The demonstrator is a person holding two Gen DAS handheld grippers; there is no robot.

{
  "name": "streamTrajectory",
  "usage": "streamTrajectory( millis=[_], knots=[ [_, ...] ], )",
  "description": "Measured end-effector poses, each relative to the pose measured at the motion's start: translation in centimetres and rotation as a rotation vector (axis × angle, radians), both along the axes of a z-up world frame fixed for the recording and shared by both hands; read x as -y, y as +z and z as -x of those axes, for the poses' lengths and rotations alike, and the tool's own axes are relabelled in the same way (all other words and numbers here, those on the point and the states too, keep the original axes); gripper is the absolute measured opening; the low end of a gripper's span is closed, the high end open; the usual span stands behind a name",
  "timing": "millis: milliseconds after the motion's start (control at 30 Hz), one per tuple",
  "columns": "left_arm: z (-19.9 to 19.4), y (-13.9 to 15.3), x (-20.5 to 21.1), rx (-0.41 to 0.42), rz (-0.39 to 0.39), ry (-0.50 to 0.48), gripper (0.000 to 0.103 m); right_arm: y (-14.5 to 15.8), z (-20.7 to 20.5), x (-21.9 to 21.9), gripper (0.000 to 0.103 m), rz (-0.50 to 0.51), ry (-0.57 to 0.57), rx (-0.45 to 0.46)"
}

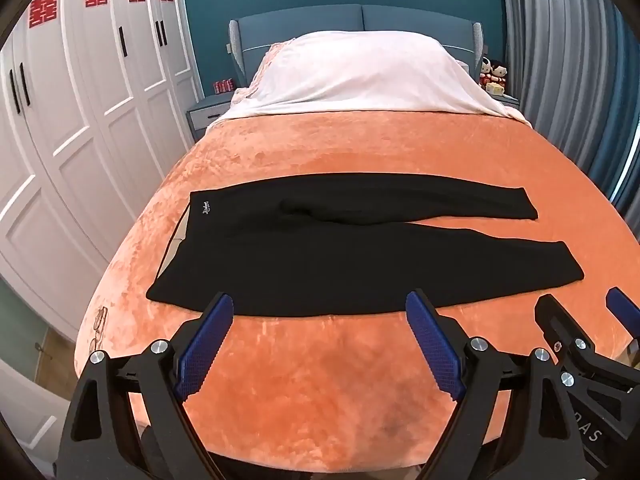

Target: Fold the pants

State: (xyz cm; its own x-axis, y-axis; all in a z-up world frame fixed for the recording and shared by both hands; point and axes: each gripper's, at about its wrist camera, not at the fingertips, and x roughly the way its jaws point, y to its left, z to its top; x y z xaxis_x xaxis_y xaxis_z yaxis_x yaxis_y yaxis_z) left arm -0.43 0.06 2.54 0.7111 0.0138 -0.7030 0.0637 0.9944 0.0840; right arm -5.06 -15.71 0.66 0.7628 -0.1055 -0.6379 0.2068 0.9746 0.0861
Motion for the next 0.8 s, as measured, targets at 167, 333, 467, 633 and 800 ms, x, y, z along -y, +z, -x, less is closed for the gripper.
streamTrajectory(
  millis=[167,333,467,633,800],
  knots=[
    [-0.09,-0.38,-0.17,-0.003,0.004,0.007,0.086,-0.02,0.20,-0.23,0.098,0.005,0.006,0.002],
    [0.07,-0.51,-0.21,0.000,0.005,0.008,0.086,0.11,0.30,-0.44,0.098,0.007,0.007,0.002],
    [0.15,-0.64,-0.22,0.000,0.006,0.009,0.086,0.04,0.34,-0.53,0.098,0.006,0.007,0.000],
    [0.24,-0.73,-0.22,0.002,0.005,0.009,0.086,-0.07,0.37,-0.44,0.098,0.006,0.008,0.000],
    [0.21,-0.82,-0.27,0.001,0.004,0.010,0.086,-0.02,0.39,-0.49,0.098,0.003,0.008,-0.002]
  ],
)
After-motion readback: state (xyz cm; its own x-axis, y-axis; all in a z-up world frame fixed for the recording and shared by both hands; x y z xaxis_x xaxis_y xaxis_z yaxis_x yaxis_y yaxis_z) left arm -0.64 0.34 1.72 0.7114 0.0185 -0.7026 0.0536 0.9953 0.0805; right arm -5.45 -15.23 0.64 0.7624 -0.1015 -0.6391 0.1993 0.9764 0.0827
